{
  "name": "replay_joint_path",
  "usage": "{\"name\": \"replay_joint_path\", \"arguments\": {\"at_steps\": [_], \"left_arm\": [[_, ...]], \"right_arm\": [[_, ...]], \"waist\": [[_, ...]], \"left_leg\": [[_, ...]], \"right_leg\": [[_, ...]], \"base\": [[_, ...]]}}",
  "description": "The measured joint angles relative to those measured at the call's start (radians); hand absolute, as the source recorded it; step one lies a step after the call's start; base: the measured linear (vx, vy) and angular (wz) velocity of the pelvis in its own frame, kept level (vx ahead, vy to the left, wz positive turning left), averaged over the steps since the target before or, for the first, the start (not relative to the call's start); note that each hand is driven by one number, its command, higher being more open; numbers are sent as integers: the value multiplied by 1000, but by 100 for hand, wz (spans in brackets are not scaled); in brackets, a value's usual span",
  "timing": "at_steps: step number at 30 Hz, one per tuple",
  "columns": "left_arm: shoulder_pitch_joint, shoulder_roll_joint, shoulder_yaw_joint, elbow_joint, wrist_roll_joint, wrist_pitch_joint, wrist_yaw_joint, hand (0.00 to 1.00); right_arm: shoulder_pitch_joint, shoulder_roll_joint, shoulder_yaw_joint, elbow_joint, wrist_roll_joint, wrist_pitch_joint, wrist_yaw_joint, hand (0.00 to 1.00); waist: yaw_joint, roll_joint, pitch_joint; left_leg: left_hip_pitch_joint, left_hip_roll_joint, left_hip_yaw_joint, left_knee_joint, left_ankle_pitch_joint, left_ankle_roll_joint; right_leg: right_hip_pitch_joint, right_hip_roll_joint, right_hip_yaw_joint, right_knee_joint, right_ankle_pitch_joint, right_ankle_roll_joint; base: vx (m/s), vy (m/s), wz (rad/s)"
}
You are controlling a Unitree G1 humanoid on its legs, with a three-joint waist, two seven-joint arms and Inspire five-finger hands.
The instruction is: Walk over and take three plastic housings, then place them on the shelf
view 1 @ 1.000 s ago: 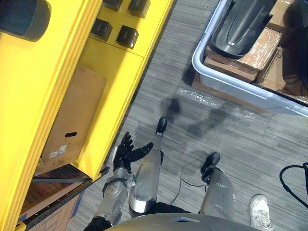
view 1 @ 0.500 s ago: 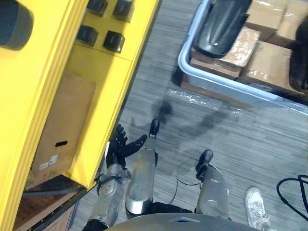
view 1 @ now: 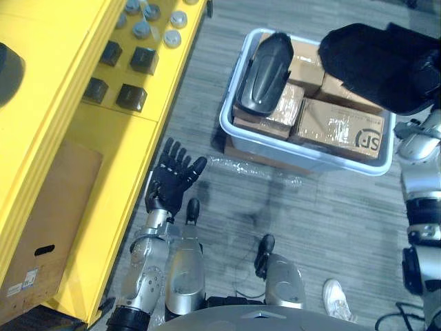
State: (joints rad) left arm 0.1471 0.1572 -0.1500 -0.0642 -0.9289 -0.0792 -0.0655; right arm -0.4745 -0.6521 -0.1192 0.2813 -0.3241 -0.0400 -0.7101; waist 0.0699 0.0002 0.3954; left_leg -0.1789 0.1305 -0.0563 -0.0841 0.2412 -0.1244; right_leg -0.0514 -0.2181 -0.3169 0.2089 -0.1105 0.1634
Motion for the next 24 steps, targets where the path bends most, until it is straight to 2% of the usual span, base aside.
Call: {"name": "replay_joint_path", "arguments": {"at_steps": [1,3,5,8,10,12,14,21,24], "left_arm": [[-4,-2,-4,-1,-79,65,-1,100],[-15,0,-18,2,-188,154,-1,100],[-54,0,-85,39,-313,263,1,100],[-152,-5,-201,152,-440,349,15,100],[-202,-20,-246,223,-520,377,23,100],[-240,-43,-255,283,-595,378,23,100],[-282,-49,-269,328,-675,345,22,100],[-396,-82,-315,350,-819,192,-43,100],[-424,-100,-381,350,-891,130,-59,100]], "right_arm": [[29,33,1,-32,-40,-13,0,0],[38,69,4,-42,-78,-30,0,0],[46,114,15,-43,-106,-39,-3,0],[48,147,59,-44,-141,-55,-16,0],[48,151,94,-66,-140,-73,-16,0],[51,156,116,-111,-140,-95,-15,0],[71,197,117,-168,-139,-134,-16,0],[180,310,187,-217,-117,-239,-9,0],[227,356,257,-216,-98,-247,14,0]], "waist": [[-6,-7,-25],[-18,-14,-42],[-21,-17,-89],[-24,-19,-137],[-40,-22,-166],[-55,-26,-172],[-76,-31,-197],[-81,-47,-239],[-82,-47,-240]], "left_leg": [[5,-1,8,0,-1,1],[20,-2,28,0,-1,1],[35,5,60,-5,-10,5],[64,19,98,-6,-26,5],[68,21,110,-6,-28,4],[83,28,125,-6,-29,2],[89,37,132,-6,-29,1],[106,40,150,-6,-31,-1],[117,38,151,-6,-32,0]], "right_leg": [[10,1,0,-16,7,1],[31,0,5,-35,15,5],[48,8,22,-79,40,5],[78,19,54,-138,76,1],[85,27,64,-167,95,-1],[94,34,79,-179,103,-4],[97,42,84,-184,106,-9],[109,44,103,-198,118,-8],[119,41,104,-198,118,-7]], "base": [[50,-16,-5],[24,-5,-10],[-7,1,-27],[-20,-11,-38],[-9,-9,-27],[-14,-14,-22],[-20,-34,-13],[-8,-15,-7],[-22,-8,0]]}}
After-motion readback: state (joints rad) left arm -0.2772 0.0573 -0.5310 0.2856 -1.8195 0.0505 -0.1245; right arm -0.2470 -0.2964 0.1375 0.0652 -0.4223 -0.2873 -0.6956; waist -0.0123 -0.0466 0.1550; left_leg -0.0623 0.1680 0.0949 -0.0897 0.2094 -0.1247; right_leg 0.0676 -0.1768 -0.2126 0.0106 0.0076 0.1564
